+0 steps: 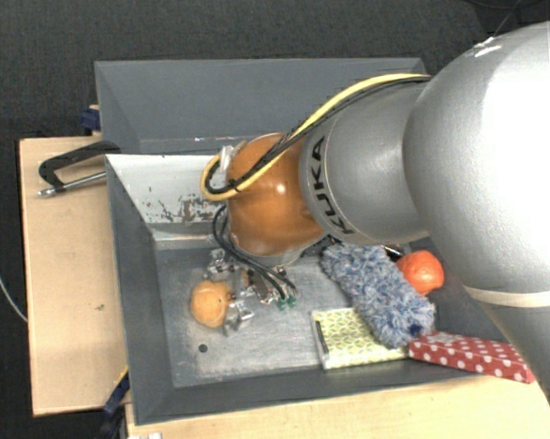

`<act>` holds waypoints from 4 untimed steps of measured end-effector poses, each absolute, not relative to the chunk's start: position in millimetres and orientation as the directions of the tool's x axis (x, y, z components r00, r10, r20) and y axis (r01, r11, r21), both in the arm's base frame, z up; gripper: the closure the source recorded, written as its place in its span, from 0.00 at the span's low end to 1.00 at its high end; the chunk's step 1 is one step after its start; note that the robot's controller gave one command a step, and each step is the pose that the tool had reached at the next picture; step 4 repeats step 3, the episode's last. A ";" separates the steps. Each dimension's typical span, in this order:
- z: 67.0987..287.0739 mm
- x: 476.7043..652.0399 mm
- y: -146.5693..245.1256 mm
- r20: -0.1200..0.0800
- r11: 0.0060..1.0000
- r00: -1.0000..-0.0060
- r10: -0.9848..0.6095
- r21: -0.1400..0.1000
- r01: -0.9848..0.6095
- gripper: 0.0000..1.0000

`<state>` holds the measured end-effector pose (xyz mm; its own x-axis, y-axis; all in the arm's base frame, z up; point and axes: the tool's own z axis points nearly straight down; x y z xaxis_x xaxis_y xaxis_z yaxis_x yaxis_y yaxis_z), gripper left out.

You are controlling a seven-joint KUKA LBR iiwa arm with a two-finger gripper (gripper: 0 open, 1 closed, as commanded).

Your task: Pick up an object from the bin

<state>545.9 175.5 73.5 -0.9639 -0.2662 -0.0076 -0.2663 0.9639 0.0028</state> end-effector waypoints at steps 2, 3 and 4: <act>194.2 521.4 169.6 -0.003 0.962 -0.962 -0.273 0.001 -0.273 1.00; 283.8 571.3 176.8 -0.005 0.928 -0.928 -0.373 0.001 -0.373 1.00; 283.8 571.3 176.8 -0.005 0.928 -0.928 -0.373 0.001 -0.373 1.00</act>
Offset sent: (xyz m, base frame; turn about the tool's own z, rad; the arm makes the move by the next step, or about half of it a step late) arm 0.0000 0.0000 0.0000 0.0000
